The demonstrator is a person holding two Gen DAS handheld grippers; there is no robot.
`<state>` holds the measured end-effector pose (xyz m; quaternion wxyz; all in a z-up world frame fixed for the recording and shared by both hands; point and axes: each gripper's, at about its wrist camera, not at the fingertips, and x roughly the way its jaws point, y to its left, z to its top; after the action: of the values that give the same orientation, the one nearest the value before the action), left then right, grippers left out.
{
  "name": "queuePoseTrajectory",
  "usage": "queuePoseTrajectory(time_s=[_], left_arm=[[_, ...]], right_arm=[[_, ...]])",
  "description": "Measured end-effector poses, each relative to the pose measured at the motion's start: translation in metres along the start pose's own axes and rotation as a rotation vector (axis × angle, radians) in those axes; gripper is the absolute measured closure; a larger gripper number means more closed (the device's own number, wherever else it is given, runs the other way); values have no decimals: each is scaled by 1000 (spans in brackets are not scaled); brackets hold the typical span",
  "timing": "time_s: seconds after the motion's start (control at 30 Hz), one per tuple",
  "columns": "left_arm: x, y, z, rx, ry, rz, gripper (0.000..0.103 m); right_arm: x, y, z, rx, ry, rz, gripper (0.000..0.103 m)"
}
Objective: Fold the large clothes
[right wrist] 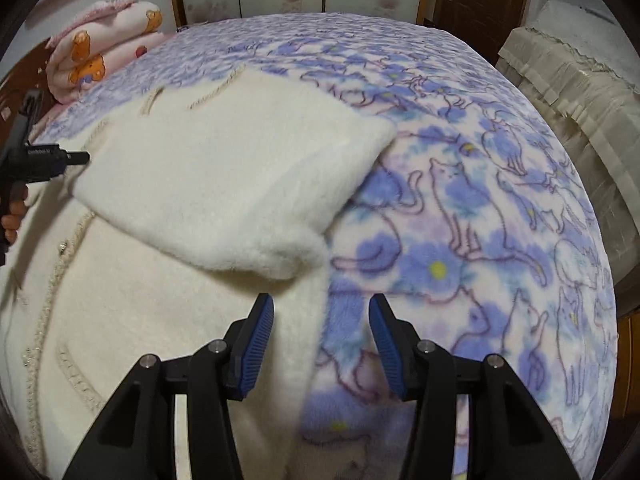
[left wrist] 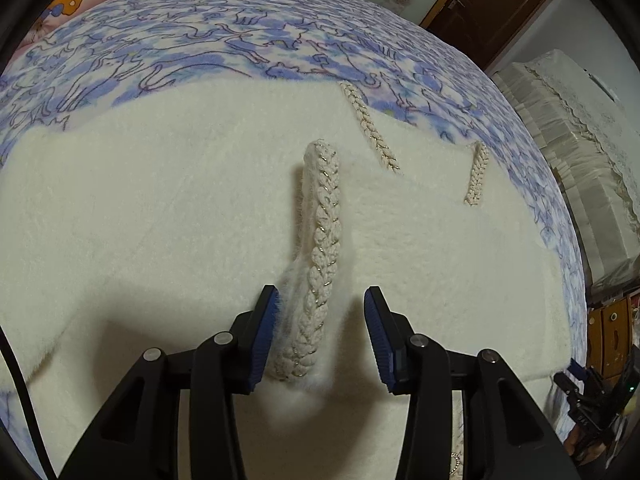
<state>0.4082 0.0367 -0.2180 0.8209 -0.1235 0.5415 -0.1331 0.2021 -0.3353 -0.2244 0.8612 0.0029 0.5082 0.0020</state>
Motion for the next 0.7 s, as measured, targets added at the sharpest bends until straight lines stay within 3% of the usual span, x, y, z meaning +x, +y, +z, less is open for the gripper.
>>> queuePoseTrajectory(time_s=[0.1, 0.13, 0.17, 0.23, 0.33, 0.47, 0.57, 0.7], left_arm=[[0, -4, -1, 0, 3, 16, 61], [0, -5, -1, 5, 2, 23, 64], [-1, -7, -1, 14, -3, 36, 82], [-3, -10, -4, 41, -4, 57, 87], [0, -8, -12, 50, 14, 52, 87], [-2, -10, -20, 74, 6, 60, 86], [-9, -11, -20, 83, 27, 63, 82], [-29, -16, -24, 125, 13, 90, 72]], right_arm=[[15, 4, 9, 9, -8, -26, 53], [18, 4, 14, 33, -23, -29, 58], [15, 0, 16, 70, -52, -21, 81], [7, -11, 15, 167, -101, 14, 82], [29, -32, -3, 281, -36, 71, 82], [31, -40, -7, 359, -28, 121, 80], [15, -34, -2, 336, -6, 90, 70], [-21, -24, -6, 278, -42, 27, 68]])
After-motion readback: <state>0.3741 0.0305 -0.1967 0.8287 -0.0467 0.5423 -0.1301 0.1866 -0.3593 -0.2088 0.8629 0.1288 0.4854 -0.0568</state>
